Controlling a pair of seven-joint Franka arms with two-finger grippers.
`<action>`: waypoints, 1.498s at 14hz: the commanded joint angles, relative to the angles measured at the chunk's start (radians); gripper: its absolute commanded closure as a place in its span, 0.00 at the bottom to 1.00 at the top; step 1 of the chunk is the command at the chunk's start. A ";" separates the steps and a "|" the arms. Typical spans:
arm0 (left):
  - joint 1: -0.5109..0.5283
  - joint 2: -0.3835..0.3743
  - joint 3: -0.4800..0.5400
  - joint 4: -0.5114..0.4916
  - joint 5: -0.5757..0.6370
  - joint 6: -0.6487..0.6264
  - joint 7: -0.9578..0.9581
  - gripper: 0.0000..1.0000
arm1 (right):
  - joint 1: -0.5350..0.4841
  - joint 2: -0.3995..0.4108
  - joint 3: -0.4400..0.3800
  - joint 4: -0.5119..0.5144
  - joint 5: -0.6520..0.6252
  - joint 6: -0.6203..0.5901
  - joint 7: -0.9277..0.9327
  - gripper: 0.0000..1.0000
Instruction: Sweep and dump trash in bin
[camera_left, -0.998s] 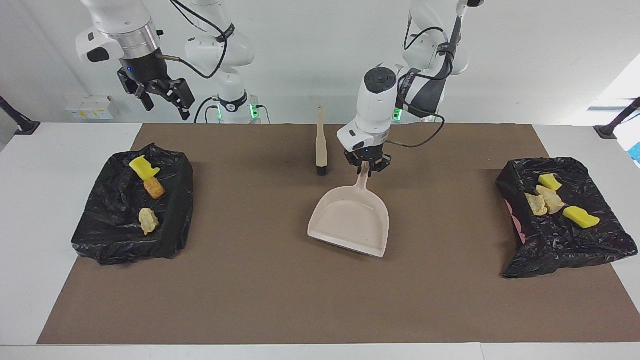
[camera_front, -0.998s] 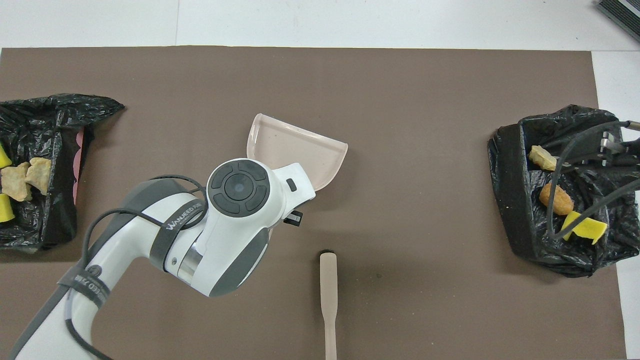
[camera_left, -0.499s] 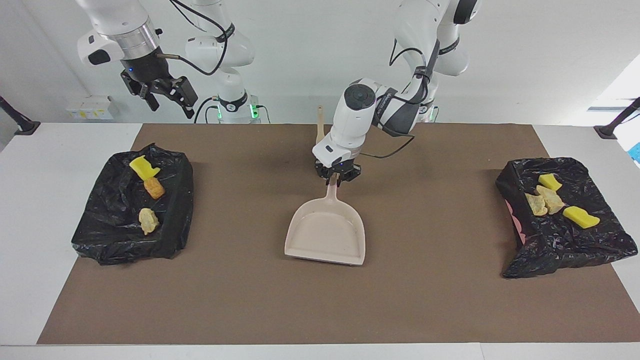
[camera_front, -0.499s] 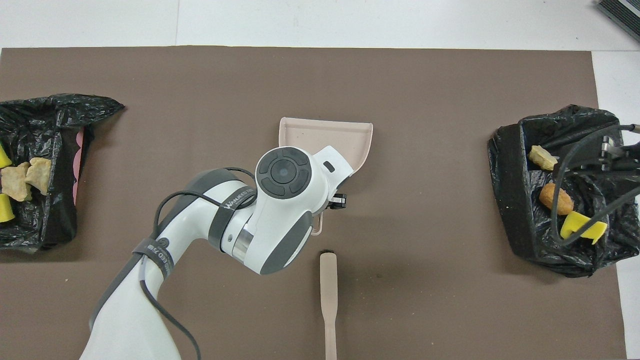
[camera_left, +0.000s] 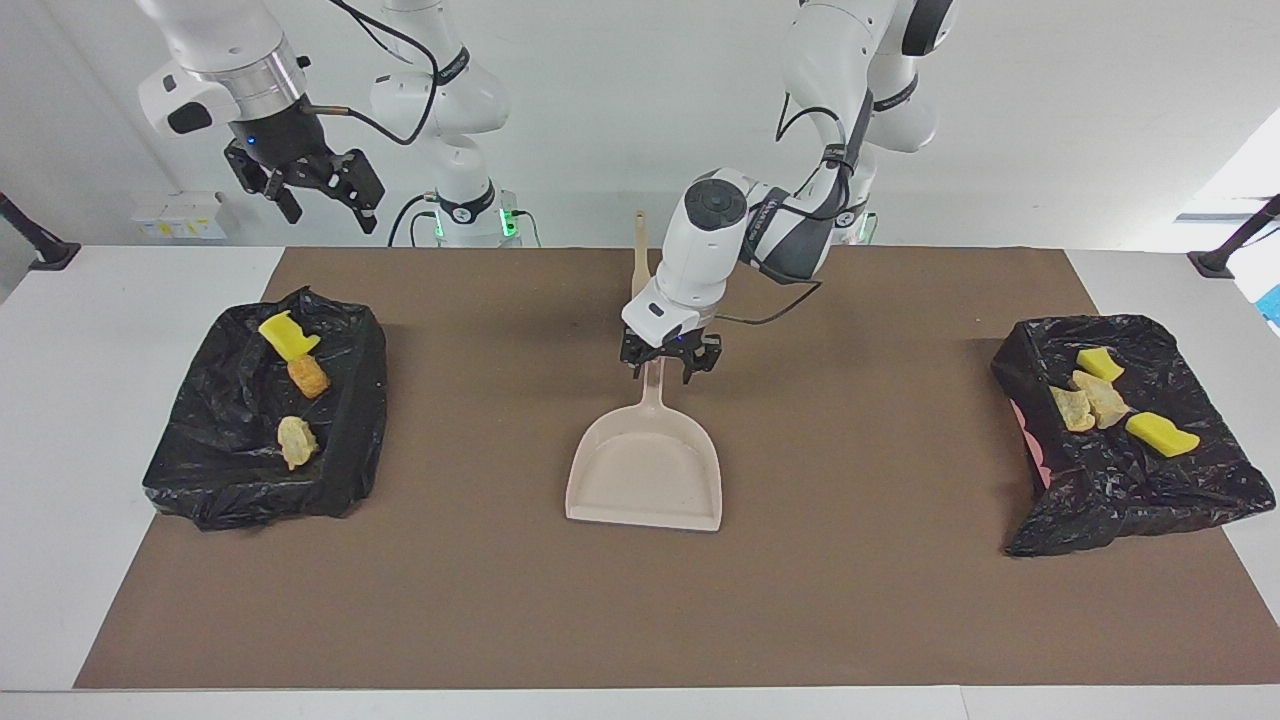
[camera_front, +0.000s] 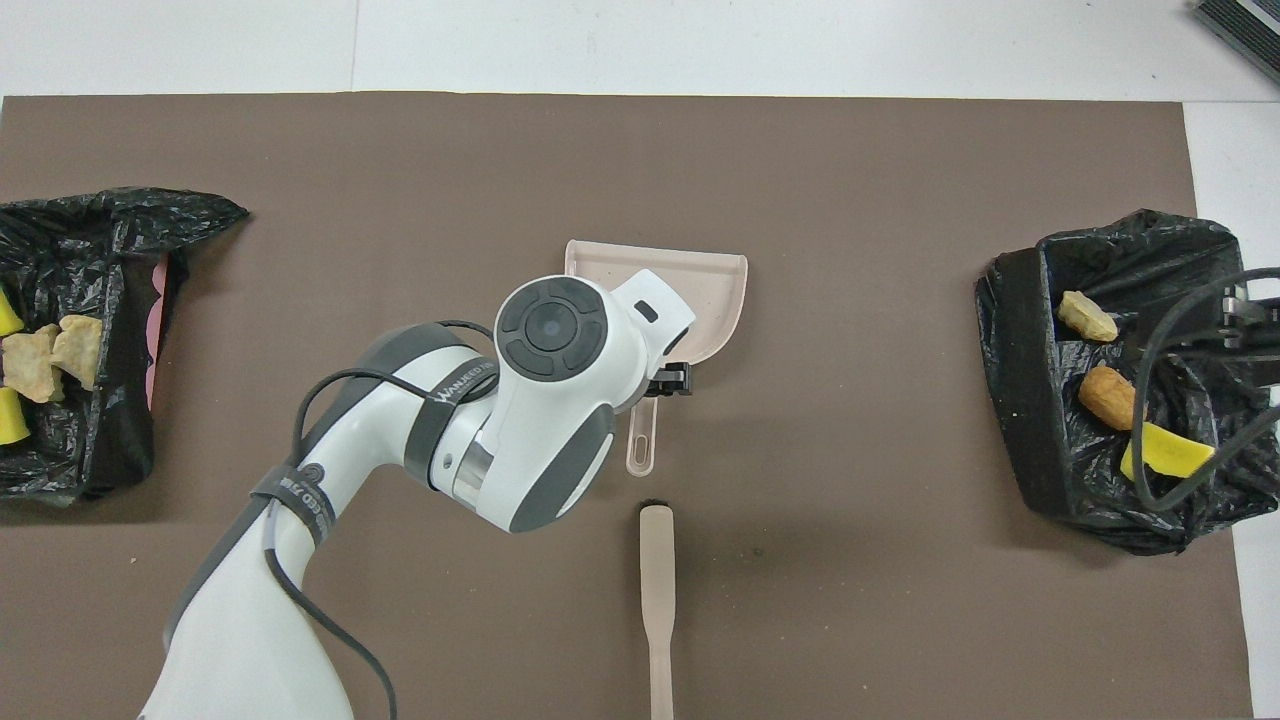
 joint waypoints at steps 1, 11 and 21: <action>0.077 -0.027 0.002 0.002 -0.006 -0.032 -0.002 0.00 | 0.004 -0.016 0.004 -0.021 -0.009 0.025 -0.016 0.00; 0.399 -0.144 0.015 0.004 -0.003 -0.174 0.377 0.00 | 0.005 -0.027 0.007 -0.038 0.005 0.021 -0.016 0.00; 0.625 -0.306 0.042 0.044 0.061 -0.392 0.615 0.00 | -0.002 -0.027 0.009 -0.038 0.006 0.022 -0.018 0.00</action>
